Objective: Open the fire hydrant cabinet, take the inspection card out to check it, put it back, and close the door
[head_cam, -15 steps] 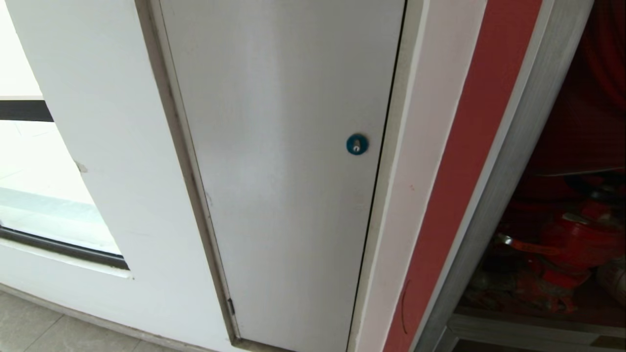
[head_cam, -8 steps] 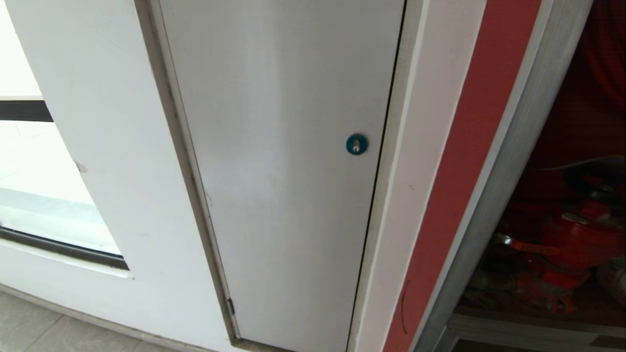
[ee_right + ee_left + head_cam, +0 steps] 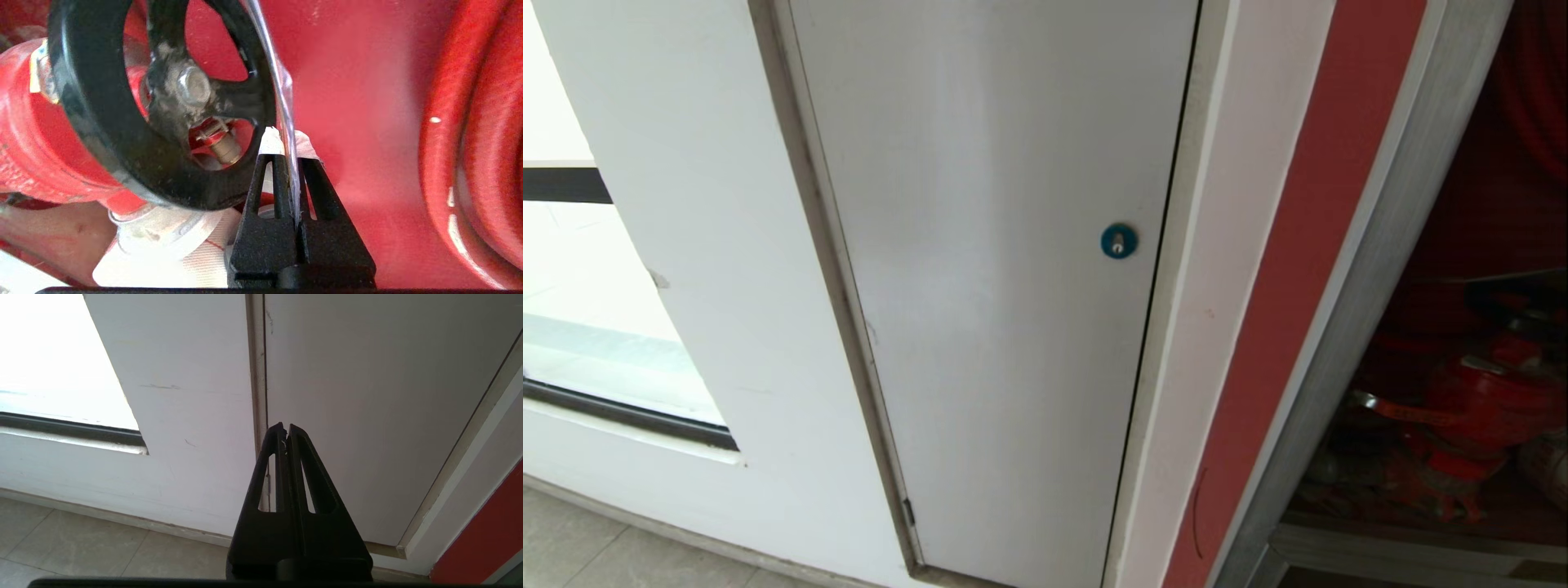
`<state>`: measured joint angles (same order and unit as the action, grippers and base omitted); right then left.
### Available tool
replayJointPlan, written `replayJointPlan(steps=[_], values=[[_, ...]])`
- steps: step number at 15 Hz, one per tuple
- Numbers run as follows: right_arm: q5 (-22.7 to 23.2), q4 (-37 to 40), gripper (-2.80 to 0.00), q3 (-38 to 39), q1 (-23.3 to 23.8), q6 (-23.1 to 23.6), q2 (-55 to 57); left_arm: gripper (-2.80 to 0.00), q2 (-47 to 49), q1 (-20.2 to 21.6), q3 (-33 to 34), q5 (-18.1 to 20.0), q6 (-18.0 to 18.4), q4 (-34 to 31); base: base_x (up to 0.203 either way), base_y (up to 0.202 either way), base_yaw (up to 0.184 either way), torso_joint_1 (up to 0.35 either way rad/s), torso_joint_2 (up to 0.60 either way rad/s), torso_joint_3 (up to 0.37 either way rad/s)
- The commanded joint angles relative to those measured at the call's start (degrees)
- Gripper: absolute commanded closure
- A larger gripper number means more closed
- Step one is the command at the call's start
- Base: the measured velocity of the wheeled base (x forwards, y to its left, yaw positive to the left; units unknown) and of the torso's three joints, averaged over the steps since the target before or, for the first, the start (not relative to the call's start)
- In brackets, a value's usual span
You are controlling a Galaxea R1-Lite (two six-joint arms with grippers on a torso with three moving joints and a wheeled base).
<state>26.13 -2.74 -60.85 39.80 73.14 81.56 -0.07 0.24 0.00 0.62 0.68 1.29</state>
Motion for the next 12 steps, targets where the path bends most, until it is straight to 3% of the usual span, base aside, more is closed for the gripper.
replayJointPlan(steps=[1,12], values=[[0.2,-0.1,0.0,0.8,1.4,0.6,-0.9,0.0,0.1,0.0,0.4,0.0,0.0,0.0,0.0,0.0,0.0,0.0,0.0,0.0],[1.4,0.1,0.0,2.3,3.1,2.8,-4.6,0.0,0.1,0.0,0.4,0.0,0.0,0.0,0.0,0.0,0.0,0.0,0.0,0.0]])
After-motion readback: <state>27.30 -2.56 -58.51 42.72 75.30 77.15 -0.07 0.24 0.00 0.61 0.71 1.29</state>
